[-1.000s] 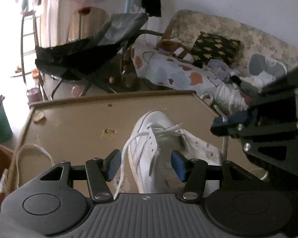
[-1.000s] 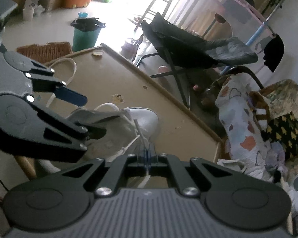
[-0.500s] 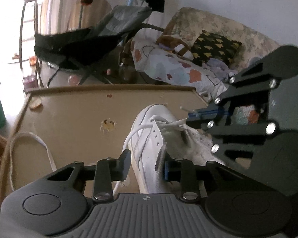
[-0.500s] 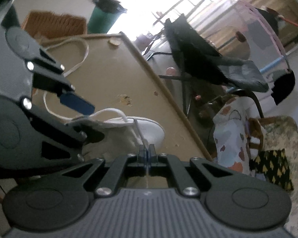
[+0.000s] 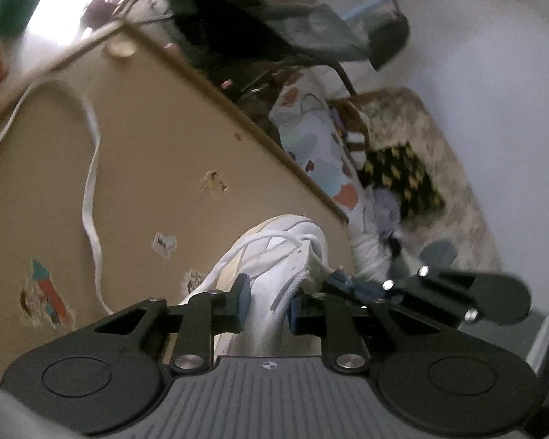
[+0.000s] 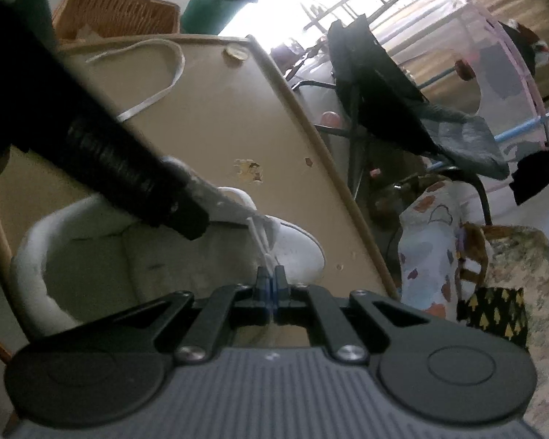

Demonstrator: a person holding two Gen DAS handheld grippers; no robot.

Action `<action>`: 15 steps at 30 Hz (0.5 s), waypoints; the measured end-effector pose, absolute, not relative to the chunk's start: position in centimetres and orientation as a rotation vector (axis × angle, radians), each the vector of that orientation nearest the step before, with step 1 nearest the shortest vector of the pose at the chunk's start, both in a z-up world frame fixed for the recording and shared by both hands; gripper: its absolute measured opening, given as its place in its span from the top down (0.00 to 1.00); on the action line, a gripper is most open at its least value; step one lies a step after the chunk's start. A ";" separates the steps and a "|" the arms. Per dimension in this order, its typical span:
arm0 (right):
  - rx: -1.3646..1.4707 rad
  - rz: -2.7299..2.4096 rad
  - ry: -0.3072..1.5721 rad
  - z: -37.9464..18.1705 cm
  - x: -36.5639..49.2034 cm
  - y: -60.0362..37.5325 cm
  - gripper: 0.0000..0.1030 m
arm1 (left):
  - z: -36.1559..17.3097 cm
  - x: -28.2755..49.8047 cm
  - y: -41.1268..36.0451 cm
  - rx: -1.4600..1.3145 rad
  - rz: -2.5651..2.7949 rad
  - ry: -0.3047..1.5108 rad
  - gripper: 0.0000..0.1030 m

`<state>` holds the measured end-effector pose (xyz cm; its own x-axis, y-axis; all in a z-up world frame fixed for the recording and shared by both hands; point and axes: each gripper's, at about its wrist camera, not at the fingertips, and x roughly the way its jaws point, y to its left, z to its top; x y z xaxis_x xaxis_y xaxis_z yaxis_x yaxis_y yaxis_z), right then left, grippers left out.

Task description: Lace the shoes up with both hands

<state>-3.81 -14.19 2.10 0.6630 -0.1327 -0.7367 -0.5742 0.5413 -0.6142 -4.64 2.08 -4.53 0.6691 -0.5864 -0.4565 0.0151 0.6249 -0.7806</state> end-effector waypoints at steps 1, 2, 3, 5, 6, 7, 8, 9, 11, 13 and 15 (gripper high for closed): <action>-0.999 0.298 0.832 2.0 -3.8 -14.0 0.99 | -4.9 -4.9 2.0 -0.870 -0.384 0.776 0.79; -1.013 0.294 0.831 1.8 -3.8 -13.8 0.99 | -5.3 -5.2 2.0 -0.898 -0.381 0.778 0.79; -1.030 0.290 0.827 1.6 -3.8 -13.5 0.99 | -5.6 -5.4 1.9 -0.925 -0.378 0.780 0.79; -1.058 0.279 0.815 1.3 -3.9 -13.1 0.99 | -6.2 -5.9 1.7 -0.982 -0.373 0.785 0.79; -1.065 0.276 0.812 1.1 -3.9 -13.0 0.98 | -6.4 -6.1 1.5 -0.996 -0.372 0.788 0.79; -1.070 0.275 0.816 1.0 -3.9 -13.0 0.98 | -6.5 -6.3 1.3 -1.011 -0.371 0.790 0.79; -1.069 0.276 0.827 0.9 -3.7 -13.0 0.98 | -6.7 -6.5 1.1 -1.026 -0.371 0.792 0.79; -1.060 0.279 0.843 0.9 -3.5 -13.0 0.98 | -6.8 -6.6 0.9 -1.039 -0.370 0.794 0.79; -1.039 0.295 0.882 1.1 -2.7 -13.1 0.98 | -6.9 -6.7 0.7 -1.059 -0.371 0.798 0.78; -1.002 0.327 0.938 1.6 -1.7 -13.4 0.98 | -6.9 -6.8 0.5 -1.066 -0.372 0.800 0.78; -0.919 0.369 1.010 2.5 -0.1 -14.1 0.98 | -6.5 -7.4 -0.6 -1.069 -0.366 0.801 0.78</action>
<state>-0.09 -14.09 2.46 0.5117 -0.1343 -0.8486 -0.6497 0.5859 -0.4845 -7.38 -0.57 -6.54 0.6707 -0.6233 -0.4022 -0.1041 0.4578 -0.8830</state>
